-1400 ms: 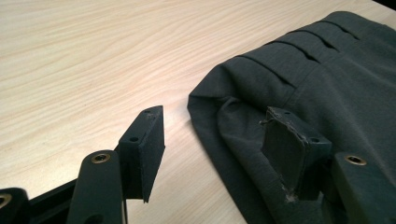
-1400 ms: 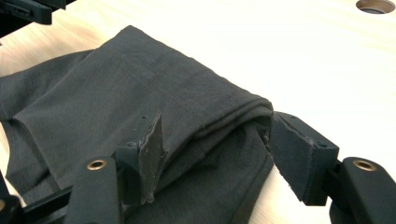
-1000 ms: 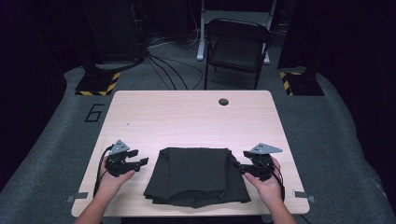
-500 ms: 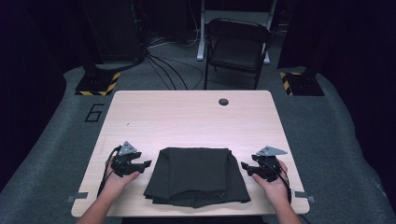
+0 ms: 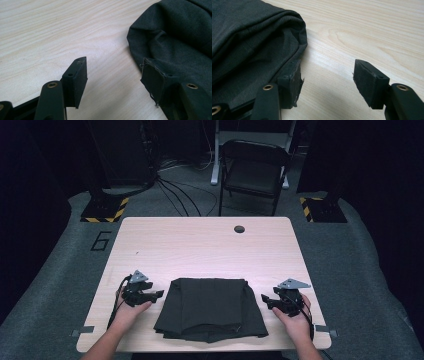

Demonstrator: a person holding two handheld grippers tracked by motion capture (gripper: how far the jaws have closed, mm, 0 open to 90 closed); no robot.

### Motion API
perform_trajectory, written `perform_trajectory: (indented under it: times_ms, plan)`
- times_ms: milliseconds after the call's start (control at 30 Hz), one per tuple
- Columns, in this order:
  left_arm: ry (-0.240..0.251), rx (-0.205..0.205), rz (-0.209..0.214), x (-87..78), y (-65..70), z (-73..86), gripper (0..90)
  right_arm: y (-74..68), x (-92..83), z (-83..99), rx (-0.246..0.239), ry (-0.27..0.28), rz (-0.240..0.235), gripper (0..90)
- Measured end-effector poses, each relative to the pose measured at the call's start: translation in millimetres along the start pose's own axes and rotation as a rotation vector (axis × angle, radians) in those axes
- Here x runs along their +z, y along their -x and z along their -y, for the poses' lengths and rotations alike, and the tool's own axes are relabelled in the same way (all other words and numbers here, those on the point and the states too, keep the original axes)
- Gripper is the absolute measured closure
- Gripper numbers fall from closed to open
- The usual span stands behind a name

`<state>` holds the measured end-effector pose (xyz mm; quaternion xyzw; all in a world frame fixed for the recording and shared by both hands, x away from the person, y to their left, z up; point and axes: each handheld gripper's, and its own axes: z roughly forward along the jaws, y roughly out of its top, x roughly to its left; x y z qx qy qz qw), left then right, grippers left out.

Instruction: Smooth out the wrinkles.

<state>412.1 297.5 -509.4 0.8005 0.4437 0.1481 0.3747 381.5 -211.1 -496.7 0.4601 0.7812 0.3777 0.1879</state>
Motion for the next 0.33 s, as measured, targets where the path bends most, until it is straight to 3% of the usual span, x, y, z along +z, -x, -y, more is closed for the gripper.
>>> perform_trajectory:
  times_ms: [67, 100, 333]
  plan:
    - [-0.006, 0.0, -0.002, 0.7, -0.3, -1.3, 36.6, -0.8, -2.2, 1.8, 0.006, -0.006, 0.005, 38.6]
    - [0.015, -0.01, -0.008, 3.2, 1.0, -1.5, 36.4, -0.3, -2.5, 2.4, 0.0, -0.002, 0.005, 38.5]
    - [-0.002, 0.016, 0.002, 5.1, 3.8, -4.8, 36.2, 0.0, -5.5, 4.7, -0.006, 0.01, 0.002, 37.9]
